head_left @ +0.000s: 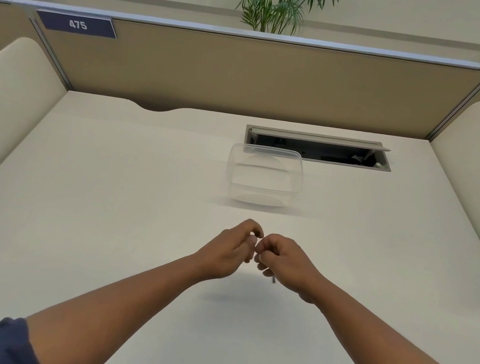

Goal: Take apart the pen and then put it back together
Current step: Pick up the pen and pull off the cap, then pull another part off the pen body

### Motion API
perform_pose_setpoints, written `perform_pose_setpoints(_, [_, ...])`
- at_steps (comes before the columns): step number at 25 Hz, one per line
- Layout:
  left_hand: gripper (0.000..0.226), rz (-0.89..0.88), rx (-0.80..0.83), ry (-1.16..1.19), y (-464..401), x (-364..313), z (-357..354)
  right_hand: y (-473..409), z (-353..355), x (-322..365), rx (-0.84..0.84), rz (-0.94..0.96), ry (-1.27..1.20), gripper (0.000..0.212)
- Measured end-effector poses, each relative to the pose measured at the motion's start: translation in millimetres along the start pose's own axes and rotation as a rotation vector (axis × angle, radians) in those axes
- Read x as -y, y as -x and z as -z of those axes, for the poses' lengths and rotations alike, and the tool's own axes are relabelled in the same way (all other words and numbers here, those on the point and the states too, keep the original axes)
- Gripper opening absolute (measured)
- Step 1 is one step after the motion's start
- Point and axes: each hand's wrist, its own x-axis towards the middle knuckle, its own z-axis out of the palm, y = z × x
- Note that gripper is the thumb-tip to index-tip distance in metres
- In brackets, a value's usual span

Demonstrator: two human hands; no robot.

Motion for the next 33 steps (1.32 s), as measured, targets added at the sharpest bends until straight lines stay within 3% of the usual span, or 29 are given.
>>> perform_pose_setpoints(3, [0.015, 0.094, -0.081, 0.299, -3.6, -7.6, -2.3, 4.2, -6.8, 1.8, 0.021, -0.048, -0.176, 0.019])
perform_pose_setpoints(7, [0.008, 0.134, -0.147, 0.558, -6.3, -6.6, -4.7, 2.3, -10.6, 1.9, -0.024, 0.025, -0.18, 0.033])
perform_pose_setpoints(10, [0.004, 0.14, -0.215, 0.64, -4.7, -1.1, -3.9, -0.5, -9.0, -0.7, -0.064, 0.082, -0.165, 0.021])
perform_pose_setpoints(12, [0.006, 0.151, -0.235, 0.579, -1.8, 2.3, -0.7, -1.4, -7.0, -2.5, -0.076, 0.114, -0.073, 0.01])
perform_pose_setpoints(17, [0.006, 0.128, -0.139, 0.252, 5.9, 10.3, 10.8, -2.8, -2.2, -1.0, -0.076, 0.204, 0.311, 0.032])
perform_pose_setpoints(19, [0.008, 0.082, -0.104, 0.022, 7.2, 14.6, 13.9, -2.5, -0.4, 1.5, -0.08, 0.203, 0.449, 0.031])
perform_pose_setpoints(22, [0.018, 0.027, -0.035, -0.094, 7.7, 17.0, 15.5, -2.7, 1.4, 5.0, -0.092, 0.2, 0.622, 0.027])
perform_pose_setpoints(28, [0.022, -0.043, 0.026, -0.285, 6.2, 15.4, 14.7, -3.3, -0.7, 5.0, -0.083, 0.181, 0.718, 0.023])
perform_pose_setpoints(33, [0.023, -0.058, 0.021, -0.313, 5.3, 13.9, 13.1, -1.9, -1.5, 5.8, -0.083, 0.185, 0.708, 0.02])
